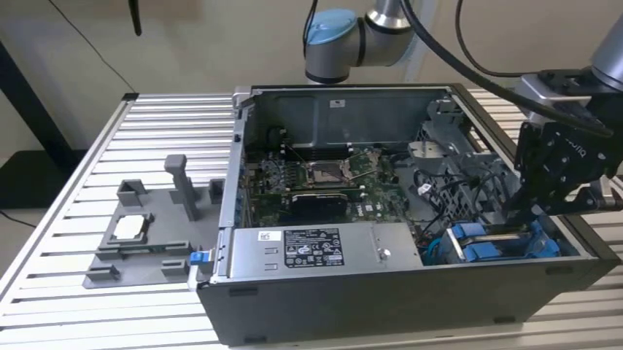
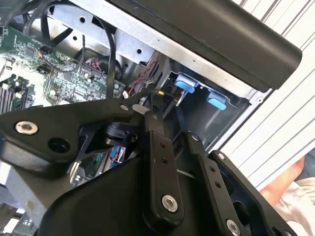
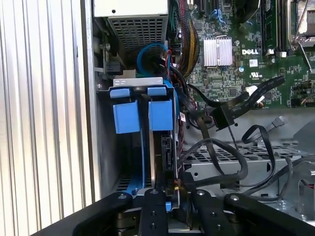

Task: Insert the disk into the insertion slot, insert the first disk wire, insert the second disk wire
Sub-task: 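Insert the first disk wire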

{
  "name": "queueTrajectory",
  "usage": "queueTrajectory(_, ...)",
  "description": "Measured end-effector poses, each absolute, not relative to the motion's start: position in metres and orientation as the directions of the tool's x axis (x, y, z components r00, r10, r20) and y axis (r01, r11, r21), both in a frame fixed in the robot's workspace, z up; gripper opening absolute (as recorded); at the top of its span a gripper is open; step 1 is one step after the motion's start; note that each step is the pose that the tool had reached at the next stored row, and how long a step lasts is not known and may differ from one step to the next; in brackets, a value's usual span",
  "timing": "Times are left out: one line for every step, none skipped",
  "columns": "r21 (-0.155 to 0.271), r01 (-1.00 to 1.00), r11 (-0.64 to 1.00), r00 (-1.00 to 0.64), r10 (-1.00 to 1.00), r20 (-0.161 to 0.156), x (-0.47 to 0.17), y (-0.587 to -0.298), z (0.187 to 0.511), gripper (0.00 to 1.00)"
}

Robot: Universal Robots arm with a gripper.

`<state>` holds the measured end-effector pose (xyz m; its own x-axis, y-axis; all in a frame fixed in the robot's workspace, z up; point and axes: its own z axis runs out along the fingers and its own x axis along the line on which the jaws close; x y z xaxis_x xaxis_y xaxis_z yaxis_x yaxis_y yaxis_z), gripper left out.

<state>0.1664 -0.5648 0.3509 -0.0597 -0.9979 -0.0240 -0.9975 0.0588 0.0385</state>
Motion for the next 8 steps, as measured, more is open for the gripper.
queueTrajectory(0.038,-0.998,0.059,-0.06,-0.998,-0.024,0.166,-0.565,0.353,0.27)
queueTrajectory(0.038,-0.998,0.059,-0.06,-0.998,-0.024,0.166,-0.565,0.356,0.27)
queueTrajectory(0.038,-0.998,0.059,-0.06,-0.998,-0.024,0.166,-0.565,0.358,0.27)
queueTrajectory(0.038,-0.998,0.059,-0.06,-0.998,-0.024,0.166,-0.565,0.361,0.27)
queueTrajectory(0.038,-0.998,0.059,-0.06,-0.998,-0.024,0.166,-0.565,0.364,0.27)
queueTrajectory(0.038,-0.998,0.059,-0.06,-0.998,-0.024,0.166,-0.565,0.367,0.27)
queueTrajectory(0.038,-0.998,0.059,-0.06,-0.998,-0.024,0.166,-0.565,0.37,0.27)
queueTrajectory(0.038,-0.998,0.059,-0.06,-0.998,-0.024,0.166,-0.565,0.373,0.27)
